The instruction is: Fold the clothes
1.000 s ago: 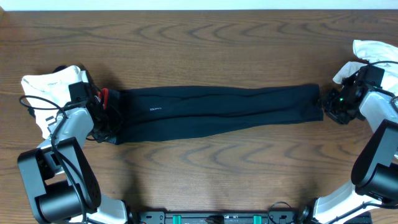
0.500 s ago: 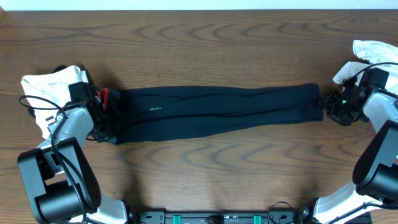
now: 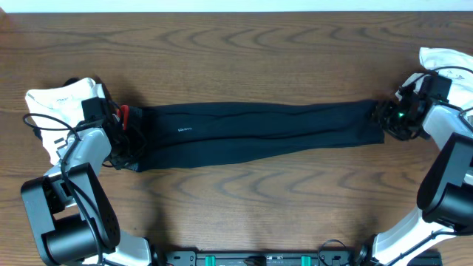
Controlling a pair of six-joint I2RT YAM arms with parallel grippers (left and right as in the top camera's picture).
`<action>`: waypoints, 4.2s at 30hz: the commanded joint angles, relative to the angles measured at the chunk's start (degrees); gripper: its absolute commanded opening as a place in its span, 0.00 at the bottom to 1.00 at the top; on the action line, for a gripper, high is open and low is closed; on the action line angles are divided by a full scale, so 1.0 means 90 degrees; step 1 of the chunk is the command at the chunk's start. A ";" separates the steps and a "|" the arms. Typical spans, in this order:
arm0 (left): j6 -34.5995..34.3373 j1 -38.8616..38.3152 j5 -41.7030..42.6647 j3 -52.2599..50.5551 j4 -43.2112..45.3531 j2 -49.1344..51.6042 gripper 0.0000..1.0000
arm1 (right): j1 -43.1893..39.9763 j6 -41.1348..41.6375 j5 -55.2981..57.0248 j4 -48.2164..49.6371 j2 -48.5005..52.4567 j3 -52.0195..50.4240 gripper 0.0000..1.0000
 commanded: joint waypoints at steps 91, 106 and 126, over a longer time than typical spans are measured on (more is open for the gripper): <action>0.0559 -0.1022 0.0542 0.0083 -0.1049 -0.2446 0.98 | 0.5170 0.2514 0.1853 -0.2900 -0.1855 0.1110 0.01; 0.0559 -0.1022 0.0542 0.0083 -0.1103 -0.2446 0.98 | 0.5442 0.2620 0.1853 -0.2113 -0.1855 0.0729 0.02; 0.0559 -0.1022 0.0542 0.0083 -0.1095 -0.2446 0.98 | 0.5450 0.2596 0.1494 -0.1817 -0.1855 0.0729 0.54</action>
